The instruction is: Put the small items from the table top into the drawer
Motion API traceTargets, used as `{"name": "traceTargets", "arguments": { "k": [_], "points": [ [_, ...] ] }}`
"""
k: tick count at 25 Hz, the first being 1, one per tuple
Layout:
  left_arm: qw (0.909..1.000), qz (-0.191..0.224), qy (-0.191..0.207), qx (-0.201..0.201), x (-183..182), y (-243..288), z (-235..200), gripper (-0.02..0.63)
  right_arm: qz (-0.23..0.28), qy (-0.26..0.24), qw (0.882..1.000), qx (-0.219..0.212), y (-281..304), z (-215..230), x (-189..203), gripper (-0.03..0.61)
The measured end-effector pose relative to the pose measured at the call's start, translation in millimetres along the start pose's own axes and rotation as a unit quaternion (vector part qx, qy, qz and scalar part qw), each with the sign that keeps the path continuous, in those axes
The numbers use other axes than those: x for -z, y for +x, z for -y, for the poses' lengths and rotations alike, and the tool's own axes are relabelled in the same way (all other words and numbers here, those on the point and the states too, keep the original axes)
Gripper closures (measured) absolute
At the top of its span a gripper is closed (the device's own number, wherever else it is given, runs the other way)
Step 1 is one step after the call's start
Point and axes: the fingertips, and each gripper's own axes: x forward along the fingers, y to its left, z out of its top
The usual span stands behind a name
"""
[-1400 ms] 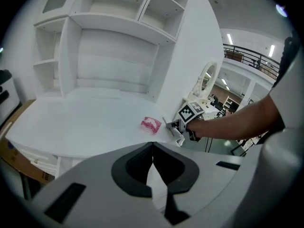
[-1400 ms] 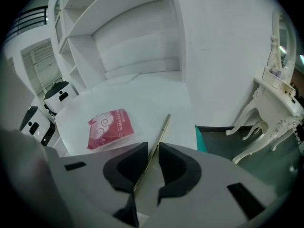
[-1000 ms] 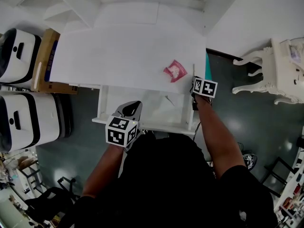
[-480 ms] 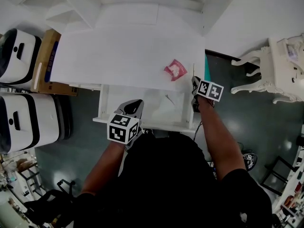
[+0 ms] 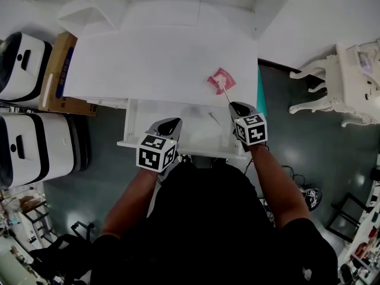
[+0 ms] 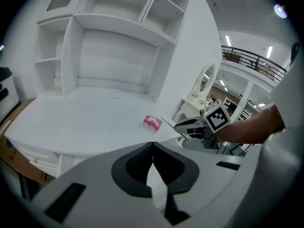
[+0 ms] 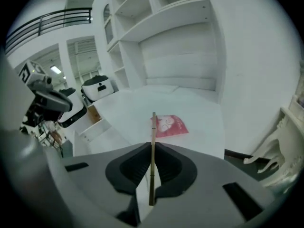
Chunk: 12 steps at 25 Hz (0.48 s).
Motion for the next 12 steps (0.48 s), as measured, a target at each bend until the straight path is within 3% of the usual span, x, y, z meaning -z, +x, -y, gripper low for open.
{"name": "traceTargets", "arguments": {
  "k": [6, 12],
  "points": [
    [1.0, -0.003, 0.0, 0.003, 6.5, -2.6, 4.0, 0.603, -0.085, -0.09, 0.991, -0.06, 18.8, -59.3, 65.0, 0.534],
    [0.9999, -0.01, -0.008, -0.002, 15.1, -5.7, 1.2, 0.603, -0.168, -0.094, 0.979, -0.066, 58.3, -69.6, 125.5, 0.534]
  ]
}}
